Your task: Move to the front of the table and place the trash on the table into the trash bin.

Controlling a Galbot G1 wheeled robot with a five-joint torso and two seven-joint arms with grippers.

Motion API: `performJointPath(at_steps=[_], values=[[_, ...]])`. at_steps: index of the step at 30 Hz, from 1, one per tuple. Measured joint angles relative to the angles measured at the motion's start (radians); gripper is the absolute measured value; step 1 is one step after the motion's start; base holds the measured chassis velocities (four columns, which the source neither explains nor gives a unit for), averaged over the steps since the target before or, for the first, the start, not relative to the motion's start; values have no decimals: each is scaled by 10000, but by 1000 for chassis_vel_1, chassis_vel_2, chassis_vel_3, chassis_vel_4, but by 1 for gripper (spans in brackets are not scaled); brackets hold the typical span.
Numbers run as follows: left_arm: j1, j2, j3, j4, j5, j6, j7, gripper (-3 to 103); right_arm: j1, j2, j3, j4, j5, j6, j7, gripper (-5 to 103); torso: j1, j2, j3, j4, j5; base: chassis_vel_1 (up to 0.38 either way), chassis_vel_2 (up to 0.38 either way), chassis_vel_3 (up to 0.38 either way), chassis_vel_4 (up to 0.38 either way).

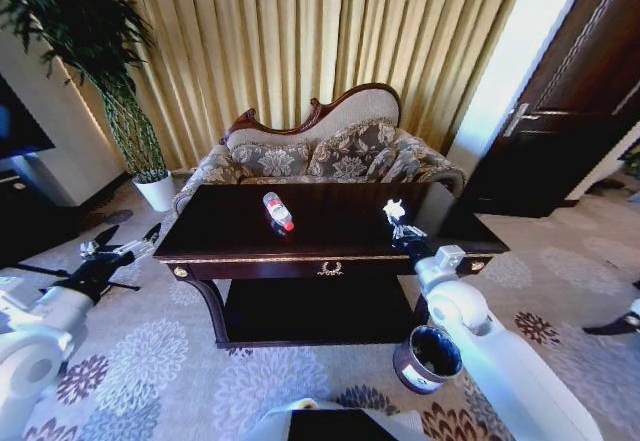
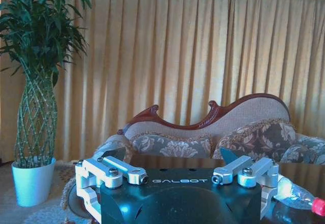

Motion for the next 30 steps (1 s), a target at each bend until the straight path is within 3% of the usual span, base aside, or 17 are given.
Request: performJointPath(at_steps=[19,28,30], values=[[29,-123,43,-154,59,76,6,100,-58,217,-106,-137,-228,-32,64,0,-8,3,-3,-3,1,120,-124,-118,125],[157,-445,-81,-374,75,80,20,100,107,401,-189,-2177,-134,-255,170,0,3,-2,3,-3,1,24,-23,-26,27],[168,-644,-73,-477,95,82,22,100,238,458,-261,-3269,-192,-308,164,0,5,-3,3,-2,3,0,0,0,0]])
